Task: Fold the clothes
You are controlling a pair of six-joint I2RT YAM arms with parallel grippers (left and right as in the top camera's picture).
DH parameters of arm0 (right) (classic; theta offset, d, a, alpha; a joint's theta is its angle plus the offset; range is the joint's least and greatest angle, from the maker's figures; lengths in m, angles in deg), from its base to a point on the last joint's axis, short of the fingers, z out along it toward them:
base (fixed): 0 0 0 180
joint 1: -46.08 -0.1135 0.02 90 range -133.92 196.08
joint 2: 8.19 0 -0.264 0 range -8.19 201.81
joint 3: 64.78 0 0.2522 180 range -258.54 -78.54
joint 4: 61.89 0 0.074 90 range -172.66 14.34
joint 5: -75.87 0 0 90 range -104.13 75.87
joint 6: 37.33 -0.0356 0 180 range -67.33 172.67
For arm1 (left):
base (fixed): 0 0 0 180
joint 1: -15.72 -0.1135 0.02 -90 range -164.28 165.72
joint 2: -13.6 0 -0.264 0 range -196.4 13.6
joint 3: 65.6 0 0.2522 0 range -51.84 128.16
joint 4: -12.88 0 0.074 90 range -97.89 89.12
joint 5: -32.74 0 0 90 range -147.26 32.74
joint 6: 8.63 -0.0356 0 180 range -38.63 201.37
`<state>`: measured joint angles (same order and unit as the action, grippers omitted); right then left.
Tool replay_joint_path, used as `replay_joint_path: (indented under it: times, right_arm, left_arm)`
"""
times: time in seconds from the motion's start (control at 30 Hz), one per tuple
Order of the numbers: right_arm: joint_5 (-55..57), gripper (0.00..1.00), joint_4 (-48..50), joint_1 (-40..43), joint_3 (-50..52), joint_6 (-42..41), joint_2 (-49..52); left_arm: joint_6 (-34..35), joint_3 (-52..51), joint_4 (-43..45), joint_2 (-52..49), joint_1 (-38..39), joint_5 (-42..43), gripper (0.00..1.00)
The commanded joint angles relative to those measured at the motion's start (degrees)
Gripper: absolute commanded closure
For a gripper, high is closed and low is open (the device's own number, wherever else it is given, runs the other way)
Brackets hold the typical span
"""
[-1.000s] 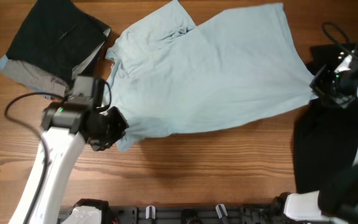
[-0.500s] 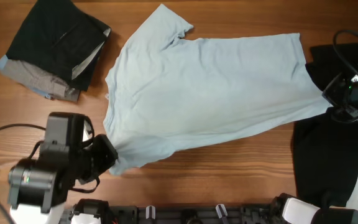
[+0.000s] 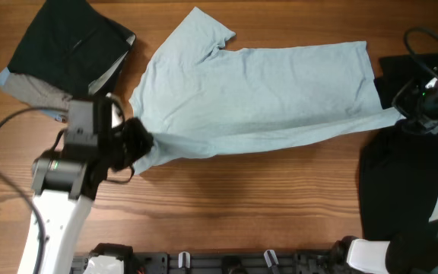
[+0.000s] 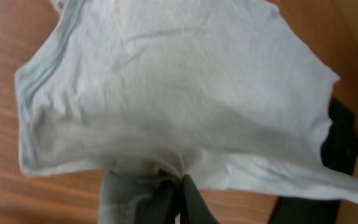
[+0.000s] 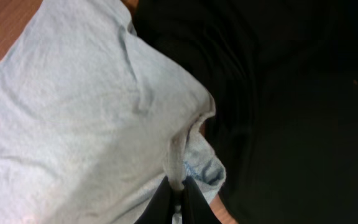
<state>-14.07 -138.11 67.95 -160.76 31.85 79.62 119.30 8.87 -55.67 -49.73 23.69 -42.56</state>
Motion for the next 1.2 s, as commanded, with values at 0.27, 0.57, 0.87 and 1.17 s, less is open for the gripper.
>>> replay_joint_path:
  times: [0.27, 0.57, 0.87, 1.17]
  right_arm:
    - [-0.5, 0.96, 4.9, 0.3, -0.7, -3.4, 4.6]
    - [-6.4, 0.96, 10.6, 0.3, -0.7, -4.4, 7.0]
    - [-9.1, 0.96, 14.2, -0.1, -0.7, -3.6, 10.5]
    - [-9.1, 0.96, 15.3, -0.3, -0.7, -3.1, 15.0]
  left_arm:
    - [-6.7, 0.3, 16.3, -14.8, 0.8, -0.4, 0.96]
    - [-8.8, 0.3, 26.3, -15.6, 0.8, -1.7, 0.96]
    - [-9.2, 0.3, 23.7, -15.6, 0.8, -5.2, 0.96]
    - [-9.3, 0.3, 23.7, -16.0, 0.8, -6.9, 0.88]
